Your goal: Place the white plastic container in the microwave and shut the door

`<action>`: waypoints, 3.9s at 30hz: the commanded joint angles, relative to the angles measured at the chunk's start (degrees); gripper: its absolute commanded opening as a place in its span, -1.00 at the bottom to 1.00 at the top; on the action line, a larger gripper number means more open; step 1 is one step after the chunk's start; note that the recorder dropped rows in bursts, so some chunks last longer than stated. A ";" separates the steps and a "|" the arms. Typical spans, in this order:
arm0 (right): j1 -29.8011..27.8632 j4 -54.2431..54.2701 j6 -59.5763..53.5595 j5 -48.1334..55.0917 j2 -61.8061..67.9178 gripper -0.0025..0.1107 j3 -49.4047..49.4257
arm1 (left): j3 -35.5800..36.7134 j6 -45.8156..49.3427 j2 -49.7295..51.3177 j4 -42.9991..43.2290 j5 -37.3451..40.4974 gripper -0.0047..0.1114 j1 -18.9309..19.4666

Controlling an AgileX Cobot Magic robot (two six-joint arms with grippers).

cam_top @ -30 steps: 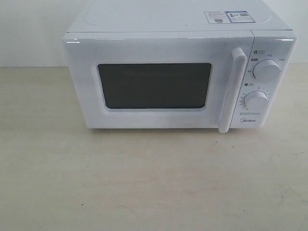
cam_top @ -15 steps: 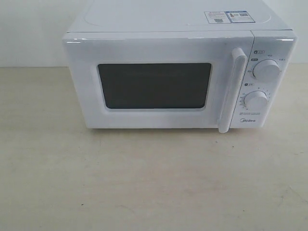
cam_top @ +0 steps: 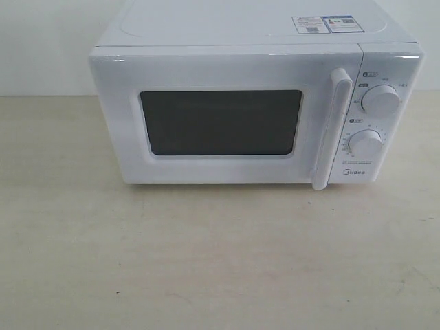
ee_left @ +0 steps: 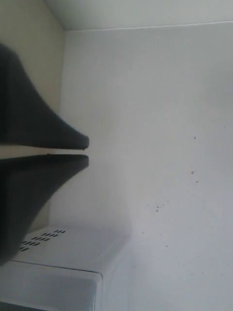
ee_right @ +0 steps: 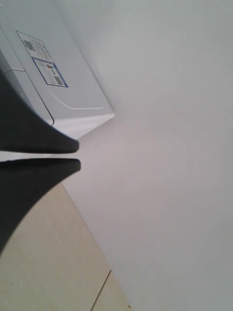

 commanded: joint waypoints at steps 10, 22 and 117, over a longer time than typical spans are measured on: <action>-0.14 -0.20 -0.43 -0.08 -0.19 -0.96 0.33 | 8.45 -4.15 -0.10 0.28 -3.19 -0.84 -0.03; -0.14 -0.20 -0.43 -0.08 -0.19 -0.96 0.33 | 8.45 -6.03 -0.10 -1.50 12.62 -0.84 -0.03; -36.67 -96.91 82.39 71.00 -30.07 -0.96 29.64 | 8.45 -6.01 -0.10 -1.00 12.62 -0.84 -0.03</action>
